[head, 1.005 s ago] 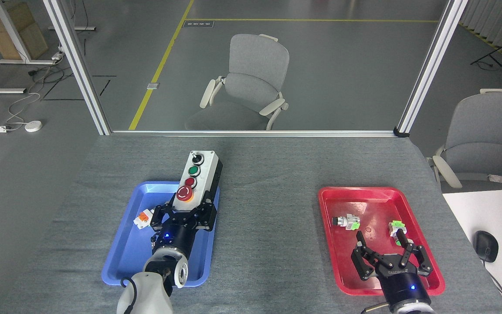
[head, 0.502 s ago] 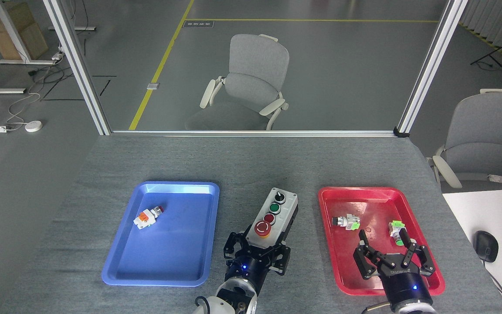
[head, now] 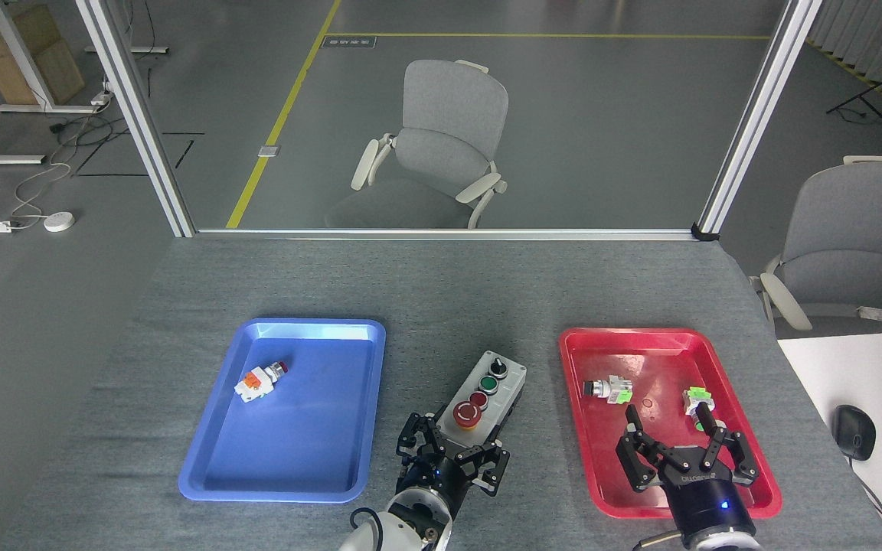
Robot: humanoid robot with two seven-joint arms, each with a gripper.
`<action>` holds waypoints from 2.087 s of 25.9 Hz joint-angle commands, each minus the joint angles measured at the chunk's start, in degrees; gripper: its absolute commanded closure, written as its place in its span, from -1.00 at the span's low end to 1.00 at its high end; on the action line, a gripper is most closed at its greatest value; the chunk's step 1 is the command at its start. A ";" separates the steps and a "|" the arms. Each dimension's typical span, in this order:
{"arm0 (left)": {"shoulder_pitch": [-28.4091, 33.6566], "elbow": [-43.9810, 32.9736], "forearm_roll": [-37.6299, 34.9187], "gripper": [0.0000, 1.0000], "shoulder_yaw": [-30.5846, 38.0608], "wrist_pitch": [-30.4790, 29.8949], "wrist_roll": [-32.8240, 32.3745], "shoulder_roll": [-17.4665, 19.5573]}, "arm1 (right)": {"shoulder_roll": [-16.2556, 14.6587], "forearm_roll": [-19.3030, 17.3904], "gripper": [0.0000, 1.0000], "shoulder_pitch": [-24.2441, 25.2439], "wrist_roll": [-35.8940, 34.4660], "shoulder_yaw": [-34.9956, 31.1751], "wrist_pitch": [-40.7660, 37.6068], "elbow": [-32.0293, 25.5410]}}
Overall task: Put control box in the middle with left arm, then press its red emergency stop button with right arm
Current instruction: 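Set the control box down between the trays and release it, then withdraw the left gripper and move the right gripper toward the box, then press the red emergency stop button with the right gripper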
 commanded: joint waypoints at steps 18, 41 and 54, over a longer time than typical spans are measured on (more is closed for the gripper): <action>23.71 -41.37 1.16 -0.98 10.84 -8.43 0.66 27.25 | 1.33 -0.03 -0.79 -0.02 0.27 1.44 -0.72 0.06; 22.65 -33.11 3.27 -0.98 52.06 -24.95 2.59 26.11 | 7.22 3.84 1.00 -2.92 0.36 16.39 -5.47 4.54; 19.22 -28.98 6.79 -0.98 52.93 -18.53 1.98 24.53 | 9.85 3.75 1.00 -9.34 -2.27 23.42 3.58 19.04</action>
